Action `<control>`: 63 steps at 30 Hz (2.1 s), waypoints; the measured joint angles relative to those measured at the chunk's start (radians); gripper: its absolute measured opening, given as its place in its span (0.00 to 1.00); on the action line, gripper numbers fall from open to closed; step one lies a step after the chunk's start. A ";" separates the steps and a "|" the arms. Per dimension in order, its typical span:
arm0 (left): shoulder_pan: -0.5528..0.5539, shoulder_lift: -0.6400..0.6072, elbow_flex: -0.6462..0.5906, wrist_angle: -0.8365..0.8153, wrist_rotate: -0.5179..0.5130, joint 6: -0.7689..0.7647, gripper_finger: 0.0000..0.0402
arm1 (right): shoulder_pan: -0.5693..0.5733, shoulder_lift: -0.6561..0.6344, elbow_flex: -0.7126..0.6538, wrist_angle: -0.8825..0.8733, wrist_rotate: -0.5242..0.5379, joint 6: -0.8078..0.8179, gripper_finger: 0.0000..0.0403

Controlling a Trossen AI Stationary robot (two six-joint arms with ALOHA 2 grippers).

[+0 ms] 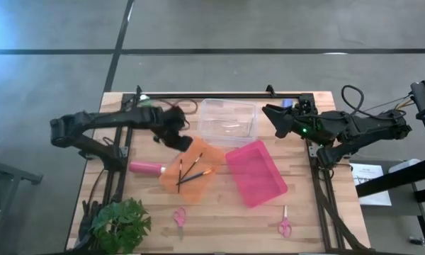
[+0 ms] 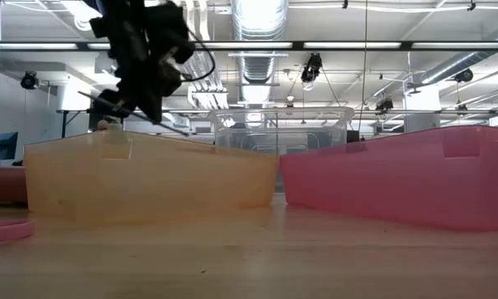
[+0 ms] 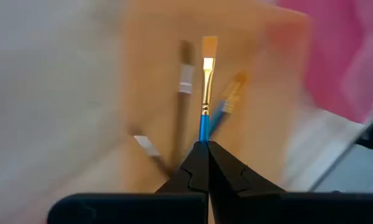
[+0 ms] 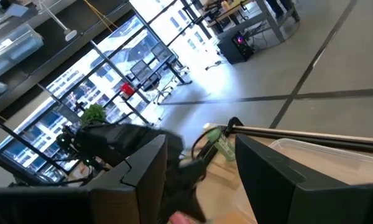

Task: Pick & Place Paint Supplies
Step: Put the blue paint brush into the orange bin, then put the black eyeshadow brush into the orange bin

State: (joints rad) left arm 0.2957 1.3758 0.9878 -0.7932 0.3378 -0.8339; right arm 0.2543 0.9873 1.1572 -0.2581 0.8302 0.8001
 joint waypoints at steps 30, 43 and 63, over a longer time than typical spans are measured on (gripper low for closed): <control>-0.250 0.029 -0.141 0.326 -0.342 -0.361 0.31 | 0.000 -0.084 0.000 -0.125 0.000 -0.027 0.46; -0.251 -0.115 -0.017 0.434 -0.319 0.006 0.36 | -0.105 -0.098 0.000 -0.325 -0.128 0.086 0.46; -0.213 -0.214 0.002 0.186 -0.463 -0.159 0.33 | -0.674 0.001 0.002 -0.613 -0.625 -0.061 0.46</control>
State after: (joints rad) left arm 0.0830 1.1618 0.9898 -0.6076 -0.1247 -0.9933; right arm -0.4194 0.9886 1.1588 -0.8714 0.2057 0.7392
